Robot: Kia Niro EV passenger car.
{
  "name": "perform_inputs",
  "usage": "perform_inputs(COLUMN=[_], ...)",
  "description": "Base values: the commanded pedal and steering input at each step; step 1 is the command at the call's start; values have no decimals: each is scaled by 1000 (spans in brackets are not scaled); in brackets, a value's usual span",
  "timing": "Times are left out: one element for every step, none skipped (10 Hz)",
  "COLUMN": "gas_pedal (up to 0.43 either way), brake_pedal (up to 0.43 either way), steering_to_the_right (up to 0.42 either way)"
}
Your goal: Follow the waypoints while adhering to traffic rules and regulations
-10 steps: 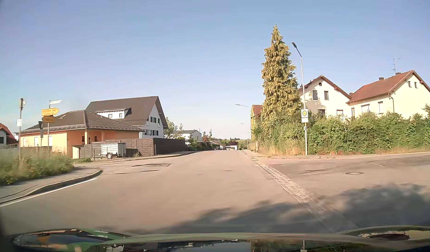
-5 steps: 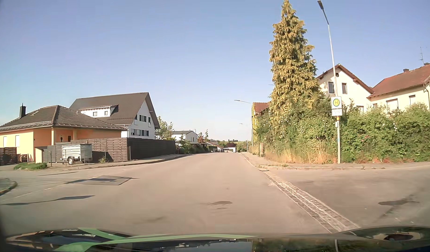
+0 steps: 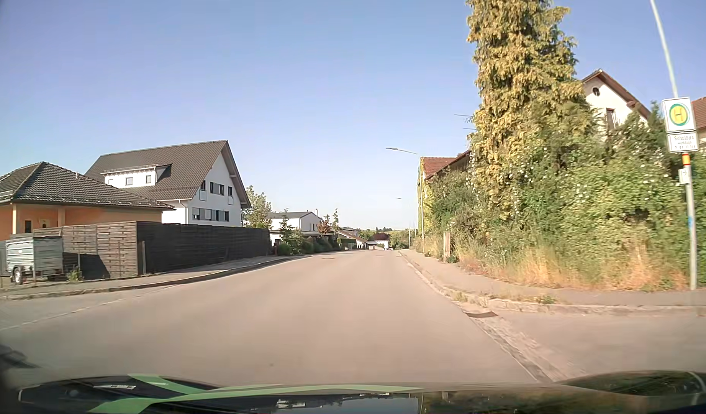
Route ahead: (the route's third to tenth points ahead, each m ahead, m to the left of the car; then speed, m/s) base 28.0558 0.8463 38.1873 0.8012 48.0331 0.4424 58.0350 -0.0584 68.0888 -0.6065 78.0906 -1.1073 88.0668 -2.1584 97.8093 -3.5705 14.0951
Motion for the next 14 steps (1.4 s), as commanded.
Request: perform_inputs(gas_pedal=[130, 130, 130, 130, 130, 130, 130, 118, 118, 110, 110, 98, 98, 98], brake_pedal=[0, 0, 0, 0, 0, 0, 0, 0, 0, 0, 0, 0, 0, 0], steering_to_the_right=[-8, -8, -7, -7, -5, -4, -3, -2, -1, -1, 0, 0, 0, 0])
